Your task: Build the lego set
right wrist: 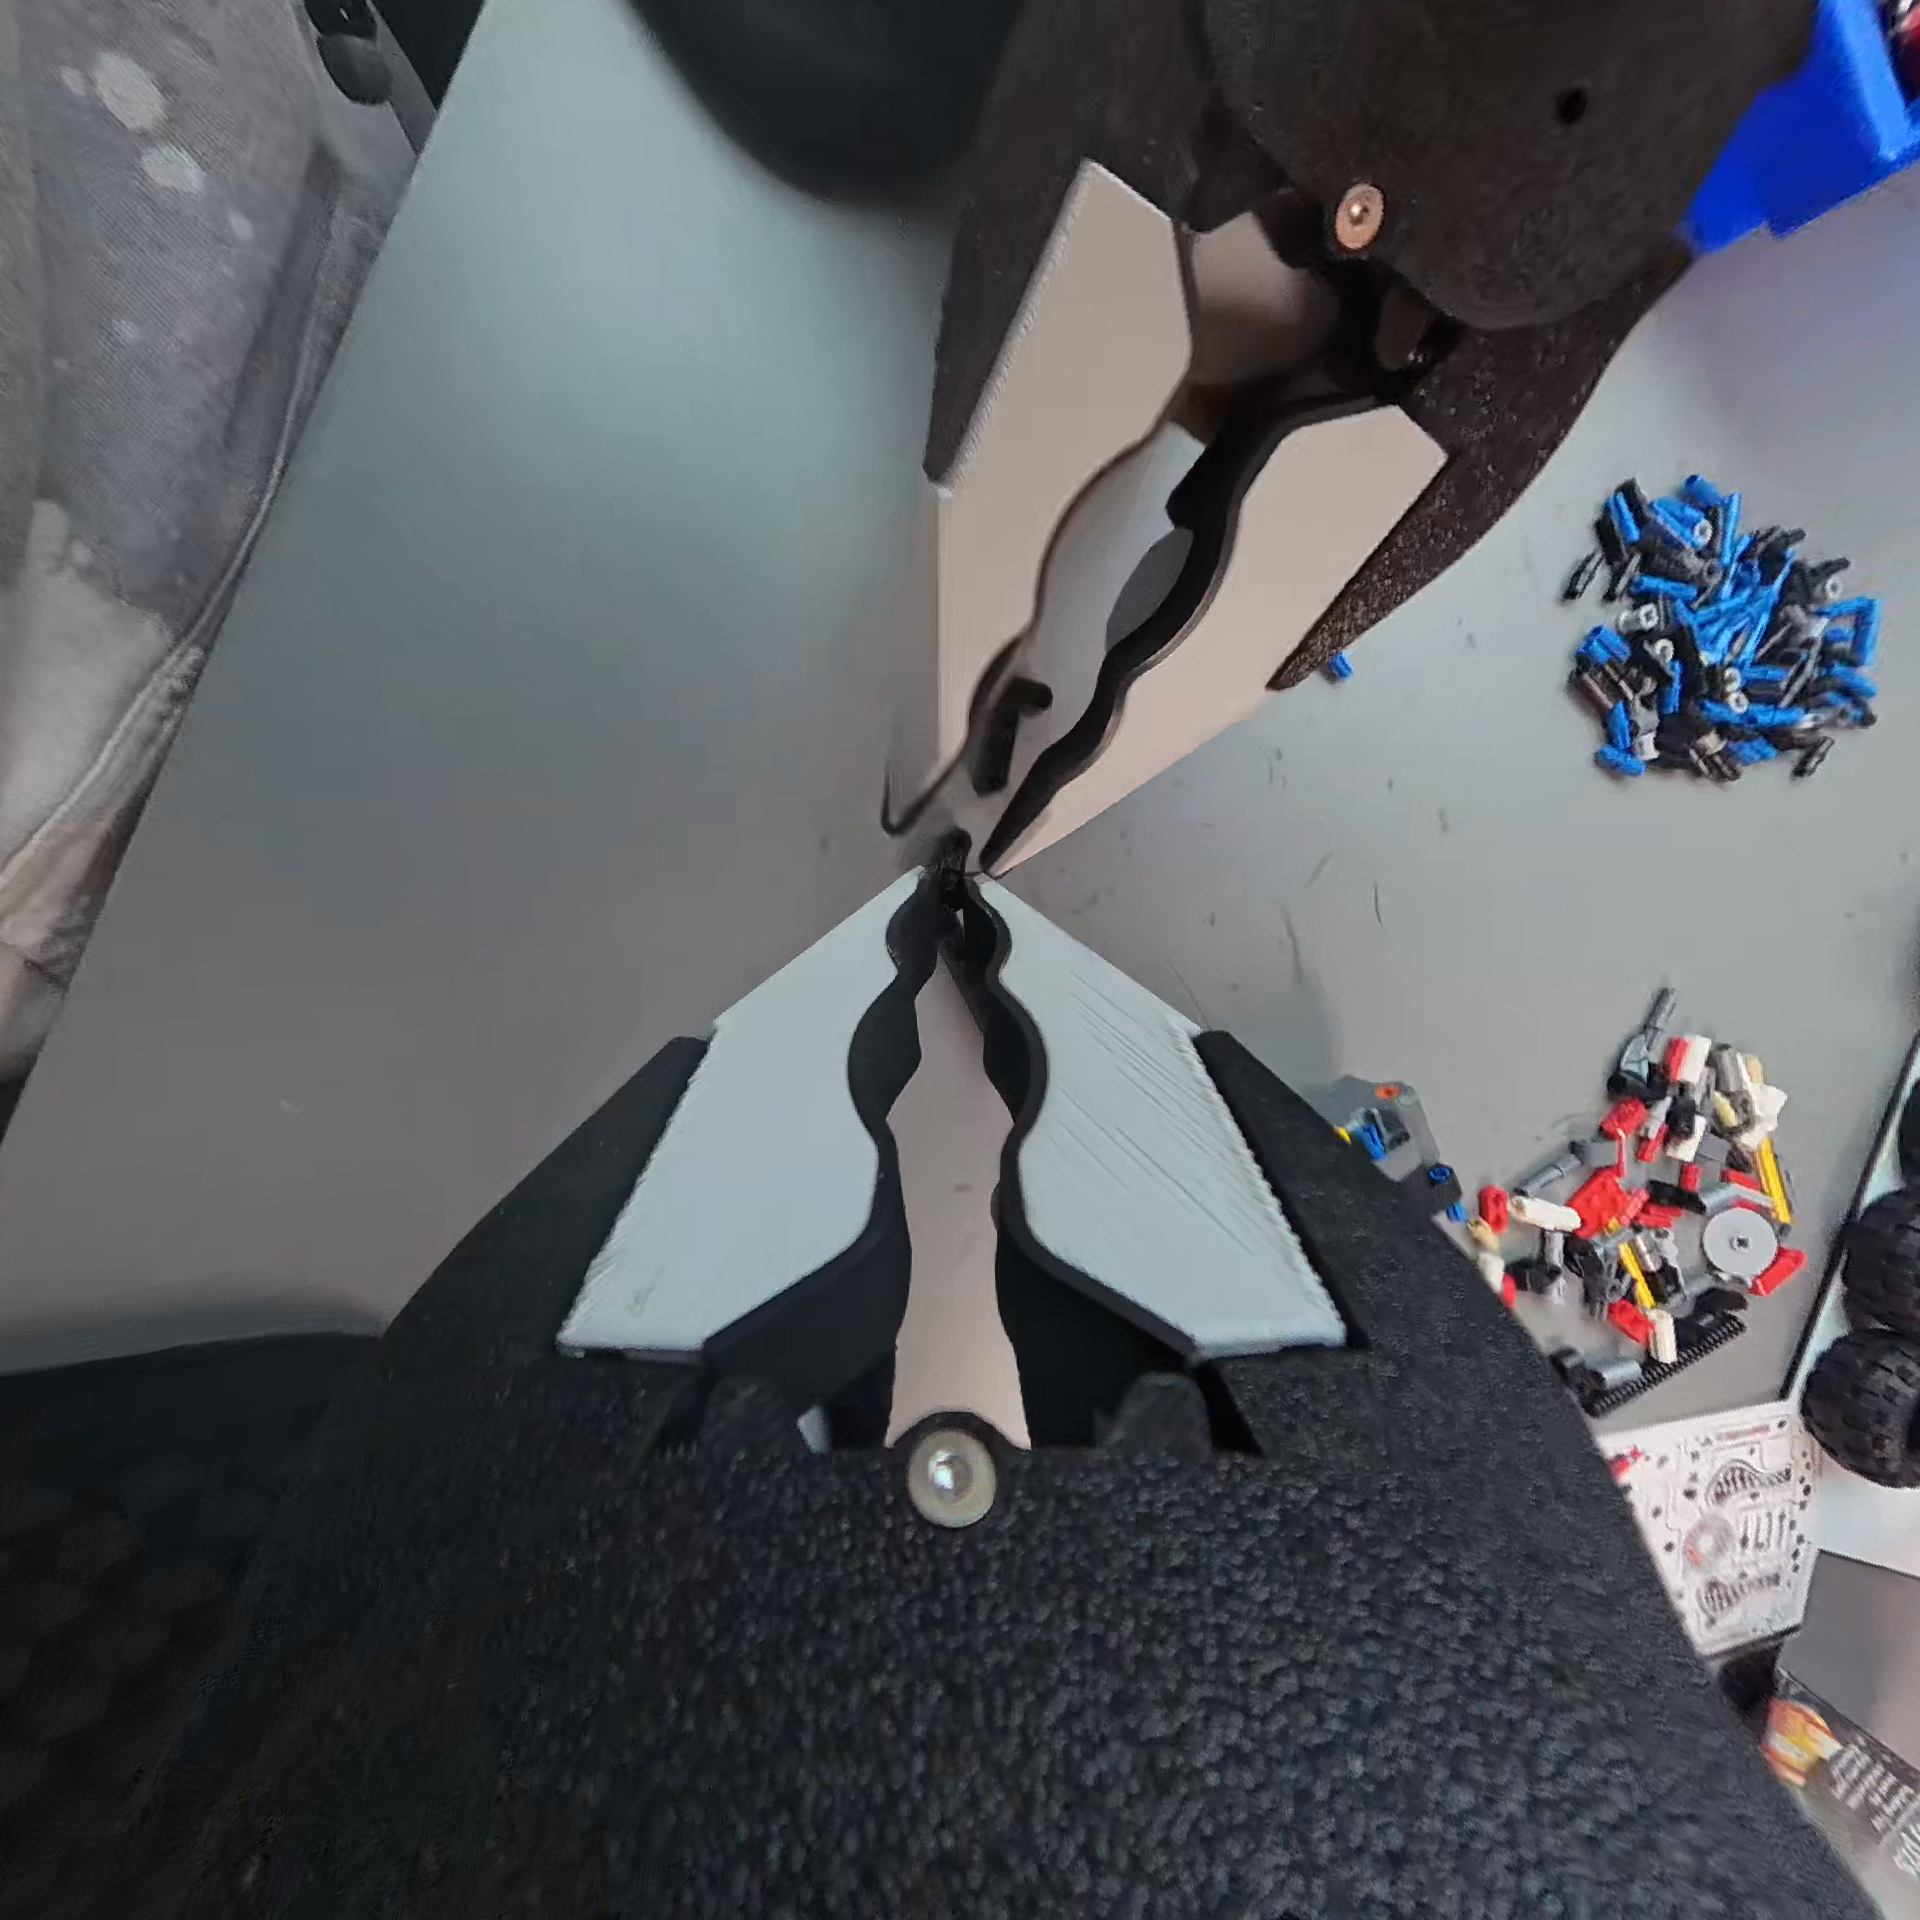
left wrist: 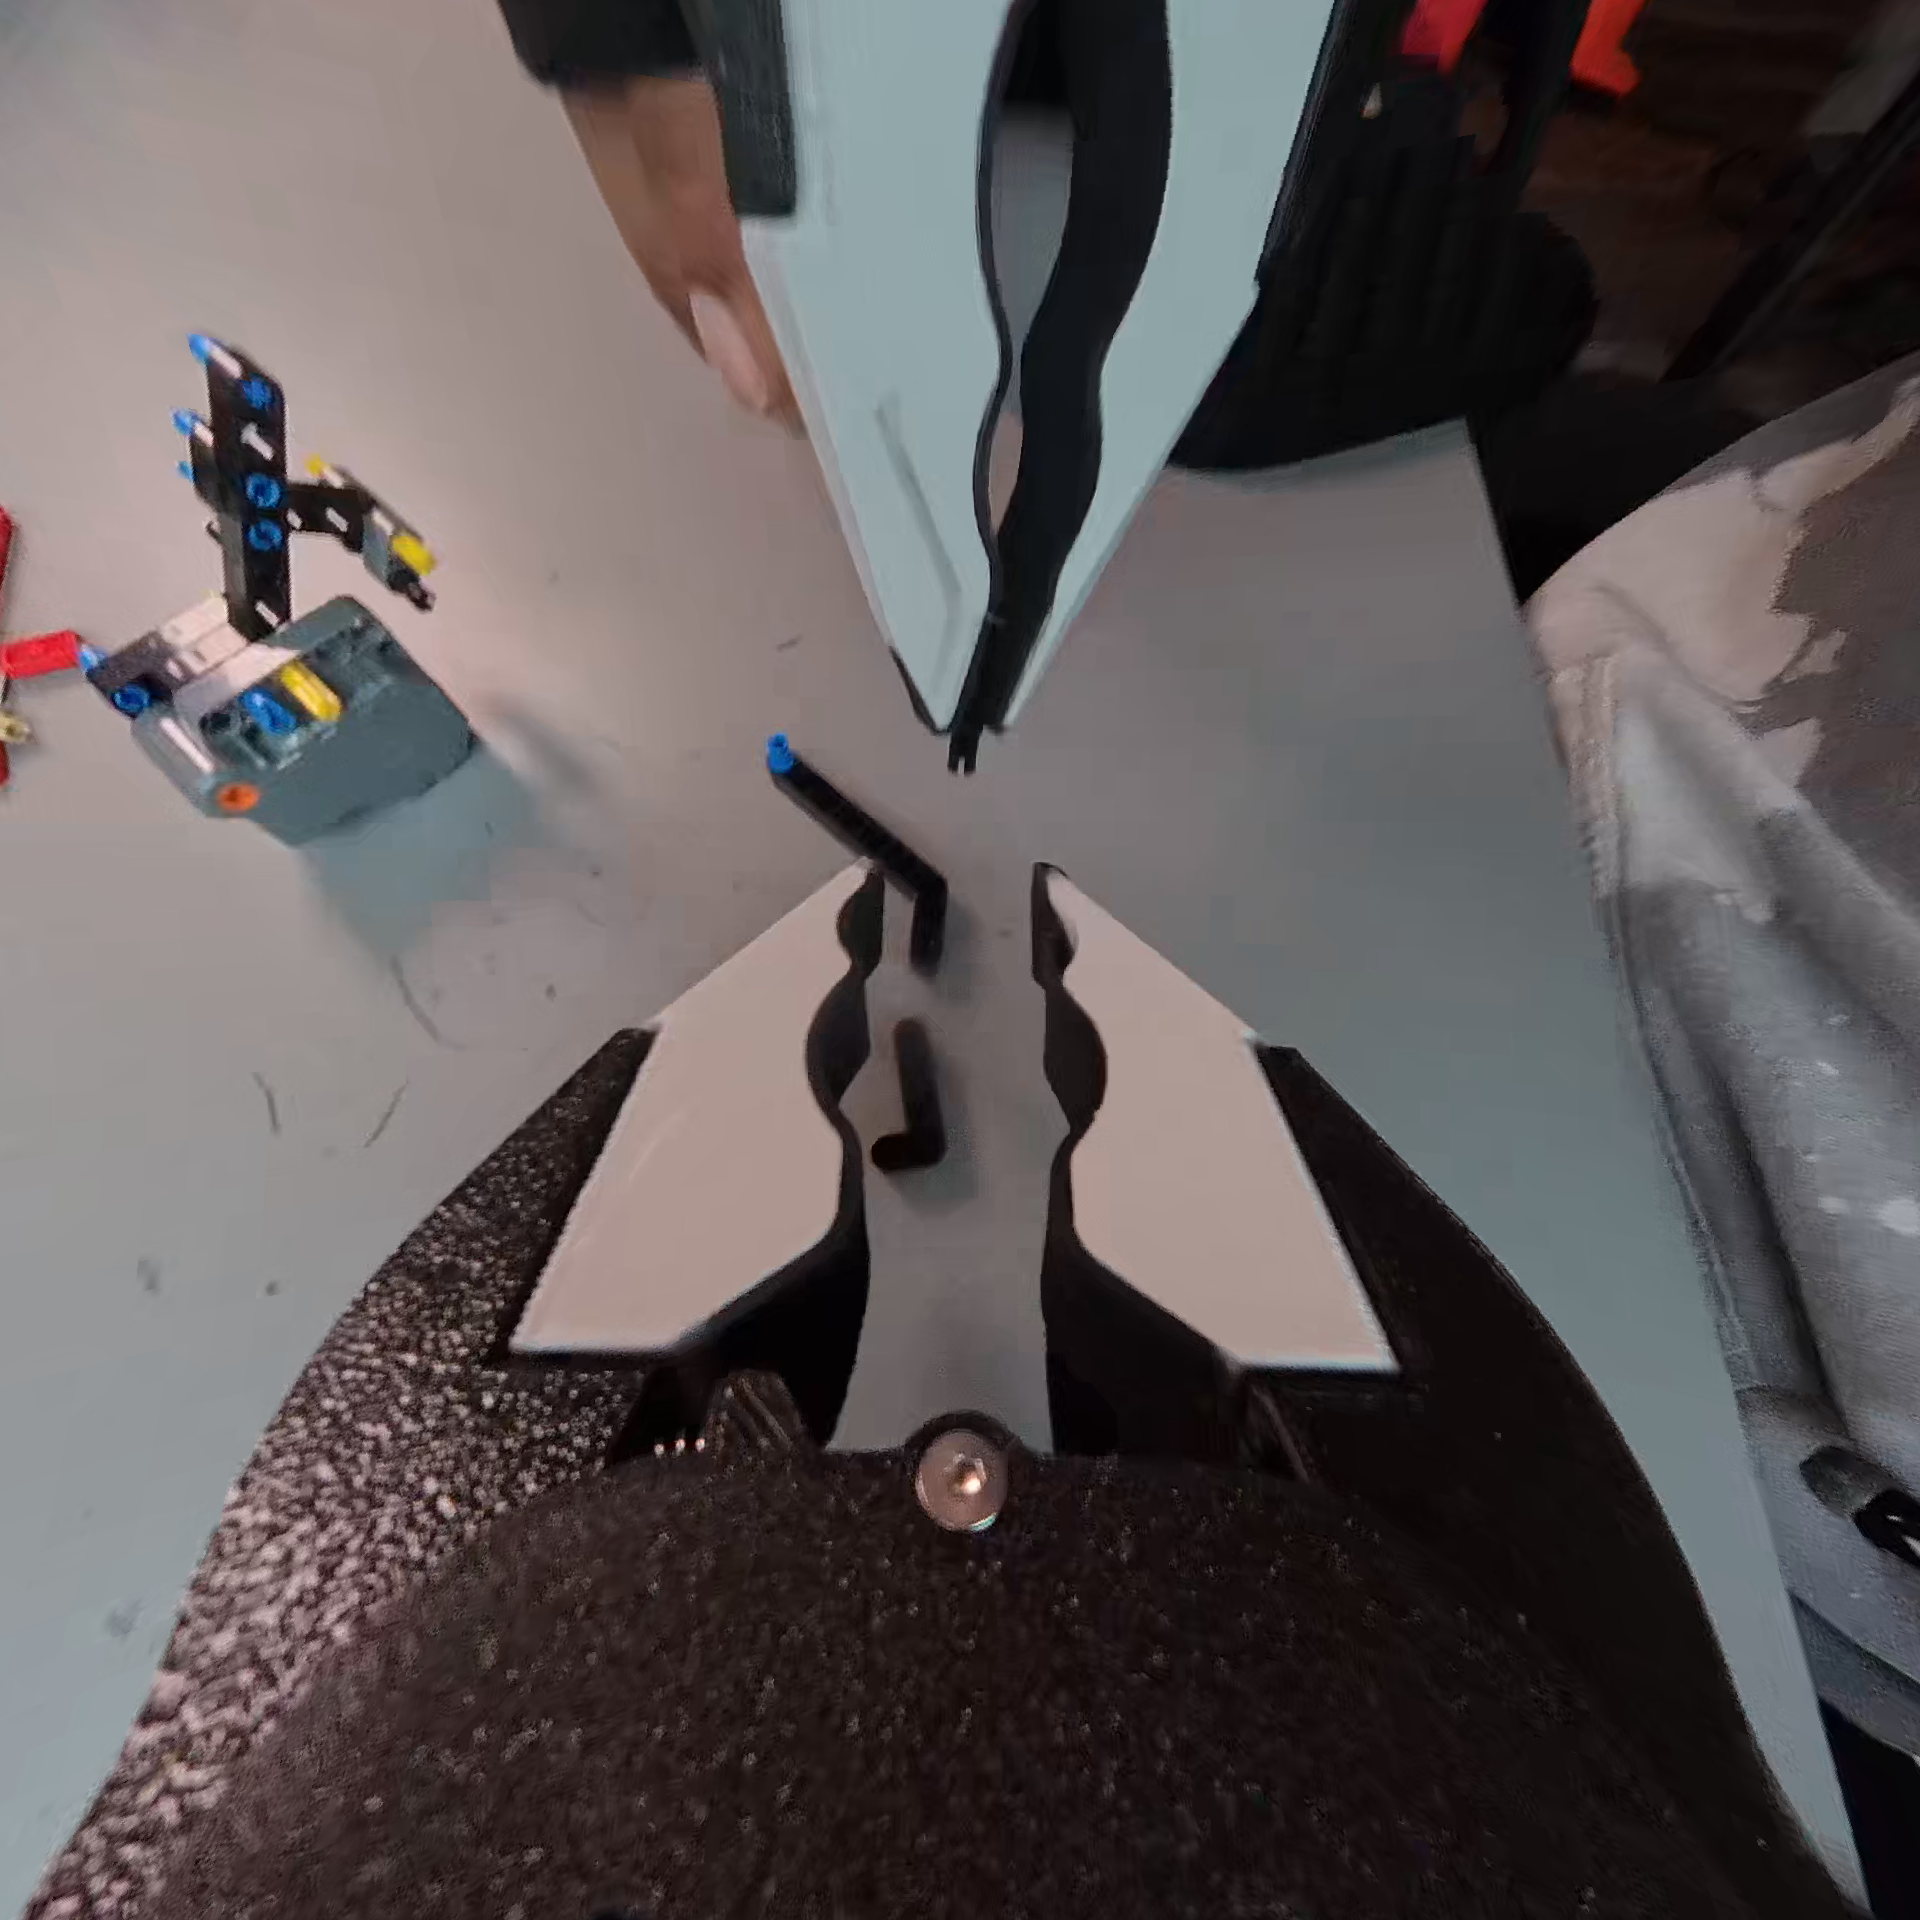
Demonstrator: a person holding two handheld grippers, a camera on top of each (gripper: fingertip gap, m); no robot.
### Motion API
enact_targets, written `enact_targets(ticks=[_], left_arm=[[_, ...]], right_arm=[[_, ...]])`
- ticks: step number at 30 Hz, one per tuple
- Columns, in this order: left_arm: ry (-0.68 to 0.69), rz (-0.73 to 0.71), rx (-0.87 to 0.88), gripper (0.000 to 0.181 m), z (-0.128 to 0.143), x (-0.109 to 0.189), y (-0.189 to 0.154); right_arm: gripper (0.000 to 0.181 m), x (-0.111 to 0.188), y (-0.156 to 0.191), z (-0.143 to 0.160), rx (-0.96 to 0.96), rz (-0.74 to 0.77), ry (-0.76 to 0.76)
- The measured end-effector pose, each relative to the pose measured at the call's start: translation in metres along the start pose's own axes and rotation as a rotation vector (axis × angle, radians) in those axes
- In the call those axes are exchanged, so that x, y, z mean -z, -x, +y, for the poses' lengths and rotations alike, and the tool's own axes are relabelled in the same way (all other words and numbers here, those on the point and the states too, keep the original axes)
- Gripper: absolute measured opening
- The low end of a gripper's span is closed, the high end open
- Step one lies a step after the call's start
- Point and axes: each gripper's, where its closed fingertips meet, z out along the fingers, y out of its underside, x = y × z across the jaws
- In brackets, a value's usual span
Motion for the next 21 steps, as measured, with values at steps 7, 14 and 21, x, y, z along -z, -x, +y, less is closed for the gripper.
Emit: enact_targets(ticks=[7, 14, 21], left_arm=[[0.136, -0.041, -0.006, 0.022, 0.028, -0.018, 0.01], [0.154, -0.054, 0.0, 0.008, 0.031, -0.024, 0.012], [0.15, -0.03, 0.014, 0.007, 0.031, -0.025, 0.012]], right_arm=[[0.004, -0.026, -0.003, 0.033, 0.052, -0.117, 0.191], [0.004, -0.036, -0.002, 0.043, 0.068, -0.152, 0.246], [0.004, -0.036, 0.0, 0.044, 0.193, -0.198, 0.35]])
